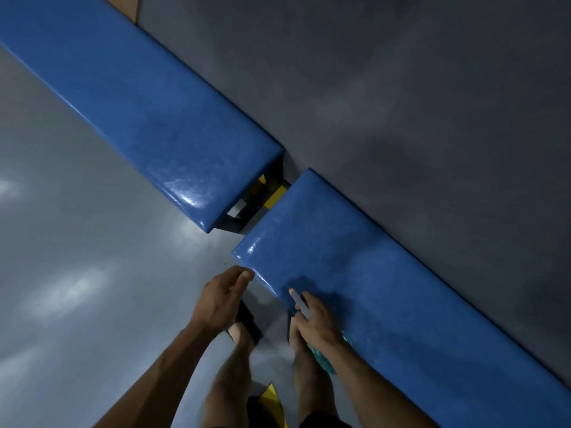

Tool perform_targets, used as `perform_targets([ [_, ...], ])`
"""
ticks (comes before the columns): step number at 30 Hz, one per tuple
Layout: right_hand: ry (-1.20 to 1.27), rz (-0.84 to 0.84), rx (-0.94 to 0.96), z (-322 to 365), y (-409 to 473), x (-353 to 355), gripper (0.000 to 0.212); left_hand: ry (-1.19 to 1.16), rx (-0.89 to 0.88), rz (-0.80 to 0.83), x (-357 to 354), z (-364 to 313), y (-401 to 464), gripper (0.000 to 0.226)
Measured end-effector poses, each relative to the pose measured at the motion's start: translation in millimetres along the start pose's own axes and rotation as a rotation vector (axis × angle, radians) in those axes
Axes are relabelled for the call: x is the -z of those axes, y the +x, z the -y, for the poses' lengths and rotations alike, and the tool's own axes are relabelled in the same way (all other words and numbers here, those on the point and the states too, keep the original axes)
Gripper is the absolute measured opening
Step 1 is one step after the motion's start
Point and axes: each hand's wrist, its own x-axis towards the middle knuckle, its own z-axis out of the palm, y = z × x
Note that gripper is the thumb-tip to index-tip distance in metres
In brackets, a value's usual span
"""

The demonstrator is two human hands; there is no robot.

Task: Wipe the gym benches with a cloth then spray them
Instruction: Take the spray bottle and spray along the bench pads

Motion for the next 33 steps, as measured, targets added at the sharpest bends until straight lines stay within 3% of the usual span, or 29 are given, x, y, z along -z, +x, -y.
perform_targets([
  [5, -0.058, -0.057, 0.136, 39, 17, -2, 0.033, -0.010, 0.037, -0.004, 21, 21, 1, 0.027],
  [12, -0.168, -0.197, 0.064, 92, 47, 12, 0.007, -0.035, 0.024, -0.008, 67, 44, 18, 0.029],
  [19, 0.154, -0.451, -0.112, 109, 57, 52, 0.013, 0.021, -0.058, 0.060, 117, 56, 42, 0.027],
  [24, 0.205, -0.588, -0.239, 109, 54, 67, 0.018, 0.037, -0.115, 0.097, 150, 61, 57, 0.029],
  [28, 0.211, -0.590, -0.271, 118, 44, 54, 0.022, 0.029, -0.137, 0.096, 167, 66, 64, 0.028],
  [33, 0.235, -0.502, -0.177, 151, 34, 17, 0.023, 0.023, -0.147, 0.111, 184, 75, 65, 0.030],
])
